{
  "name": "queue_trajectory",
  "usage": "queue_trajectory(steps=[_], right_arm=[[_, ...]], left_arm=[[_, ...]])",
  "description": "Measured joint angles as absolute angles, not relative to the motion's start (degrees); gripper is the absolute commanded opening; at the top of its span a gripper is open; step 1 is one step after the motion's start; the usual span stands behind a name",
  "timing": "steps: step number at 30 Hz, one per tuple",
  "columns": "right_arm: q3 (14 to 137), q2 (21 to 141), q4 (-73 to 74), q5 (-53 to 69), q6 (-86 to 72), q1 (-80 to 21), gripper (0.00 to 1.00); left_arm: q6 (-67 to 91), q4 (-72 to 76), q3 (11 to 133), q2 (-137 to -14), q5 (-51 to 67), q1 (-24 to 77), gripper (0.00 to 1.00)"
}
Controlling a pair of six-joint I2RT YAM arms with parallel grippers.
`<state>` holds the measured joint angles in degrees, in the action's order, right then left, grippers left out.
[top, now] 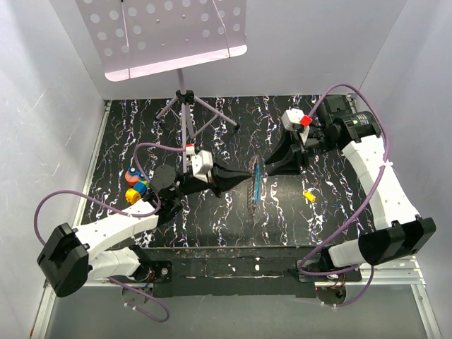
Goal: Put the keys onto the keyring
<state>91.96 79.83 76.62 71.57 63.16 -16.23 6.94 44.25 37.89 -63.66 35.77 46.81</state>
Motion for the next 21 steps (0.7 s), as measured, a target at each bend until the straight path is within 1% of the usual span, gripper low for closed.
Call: queue_trajectory(steps=[4, 8, 21], right_arm=[[95.6, 81.0, 76.6, 70.3, 58.6, -20.0, 0.44], [98.4, 81.5, 76.6, 69.5, 55.6, -21.4, 0.43], [99.2, 82.8, 75.0, 66.9, 48.4, -23.4, 0.43]], left_arm=[[14.6, 48.6, 37.9, -66.6, 28.8, 46.7, 0.0], [17.5, 50.1, 37.9, -67.1, 24.9, 46.5, 0.0], [21.6, 55.6, 37.9, -67.9, 23.5, 46.6, 0.0]])
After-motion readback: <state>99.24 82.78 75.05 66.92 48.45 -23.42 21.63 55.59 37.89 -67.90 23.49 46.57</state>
